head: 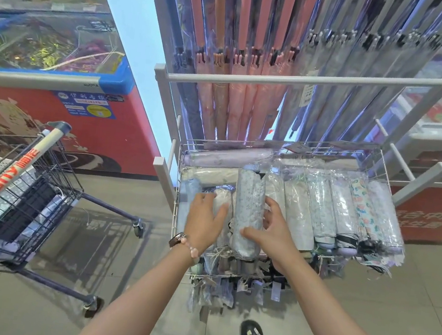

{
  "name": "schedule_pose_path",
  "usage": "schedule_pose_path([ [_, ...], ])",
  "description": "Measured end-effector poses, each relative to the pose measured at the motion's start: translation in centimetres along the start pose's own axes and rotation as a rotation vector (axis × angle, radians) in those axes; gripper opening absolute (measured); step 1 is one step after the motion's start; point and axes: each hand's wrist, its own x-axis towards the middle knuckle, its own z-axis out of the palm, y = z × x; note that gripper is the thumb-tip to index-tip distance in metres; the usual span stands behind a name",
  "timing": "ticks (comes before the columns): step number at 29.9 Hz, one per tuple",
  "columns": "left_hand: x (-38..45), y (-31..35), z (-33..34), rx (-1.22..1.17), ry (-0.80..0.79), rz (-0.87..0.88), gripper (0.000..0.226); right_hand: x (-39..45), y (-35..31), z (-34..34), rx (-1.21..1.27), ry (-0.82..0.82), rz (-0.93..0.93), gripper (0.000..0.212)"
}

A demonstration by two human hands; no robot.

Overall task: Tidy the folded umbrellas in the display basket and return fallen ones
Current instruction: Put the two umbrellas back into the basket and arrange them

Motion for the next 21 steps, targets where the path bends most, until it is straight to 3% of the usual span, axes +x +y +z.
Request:
schedule_pose_path([
  [2,-0.2,2.0,-0.5,-0.422,-0.150,-0.075,0.037,0.2,-0.2,0.1,-0.028,-0.002,0.000,0.087],
  [5,0.1,3.3,-0.5,-0.636,-0.284,-0.144,0.047,0.5,-0.3,0.0,-0.043,-0.040,-0.007,0.088],
  [8,0.5,3.5,-0.4,-0.623,-0.260,-0.195,0.072,0.8,-0.6,-0.2,-0.044,-0.091,-0.012,0.087],
  [16,2.0,3.4,0.0,-0.595,-0.112,-0.204,0.053,3.6,-0.4,0.5,-0.187,-0.152,-0.047,0.076],
  [21,3.0,2.6,0.6,-0.371,-0.003,-0.219,0.055,5.3,0.5,2.1,-0.315,-0.175,-0.040,0.095],
])
